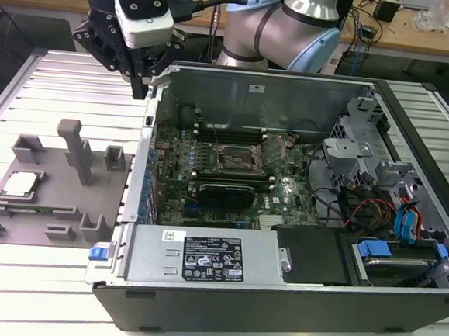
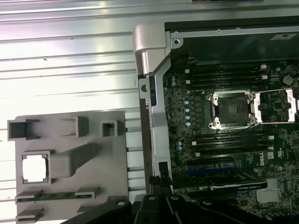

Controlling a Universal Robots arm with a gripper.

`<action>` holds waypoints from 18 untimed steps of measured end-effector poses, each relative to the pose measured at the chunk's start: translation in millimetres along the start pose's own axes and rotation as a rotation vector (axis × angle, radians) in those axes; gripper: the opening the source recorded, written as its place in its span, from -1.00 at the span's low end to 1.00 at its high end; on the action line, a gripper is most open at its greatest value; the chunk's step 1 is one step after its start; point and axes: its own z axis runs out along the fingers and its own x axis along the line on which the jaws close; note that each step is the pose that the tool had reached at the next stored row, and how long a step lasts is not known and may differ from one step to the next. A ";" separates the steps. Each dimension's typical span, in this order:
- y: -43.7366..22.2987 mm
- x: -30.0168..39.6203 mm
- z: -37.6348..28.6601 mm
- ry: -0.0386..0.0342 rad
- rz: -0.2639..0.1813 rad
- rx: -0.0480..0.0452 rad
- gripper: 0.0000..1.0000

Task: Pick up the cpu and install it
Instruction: 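Reach for the cpu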

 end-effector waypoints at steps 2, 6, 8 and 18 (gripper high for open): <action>0.2 3.1 -0.1 0.0000 0.000 0.0000 -0.79; 0.6 8.6 -0.2 0.0000 0.000 0.0001 -0.79; 0.7 13.5 -0.3 0.0000 0.000 0.0001 -0.79; 2.1 34.2 -0.6 -0.0004 0.000 0.0000 -0.79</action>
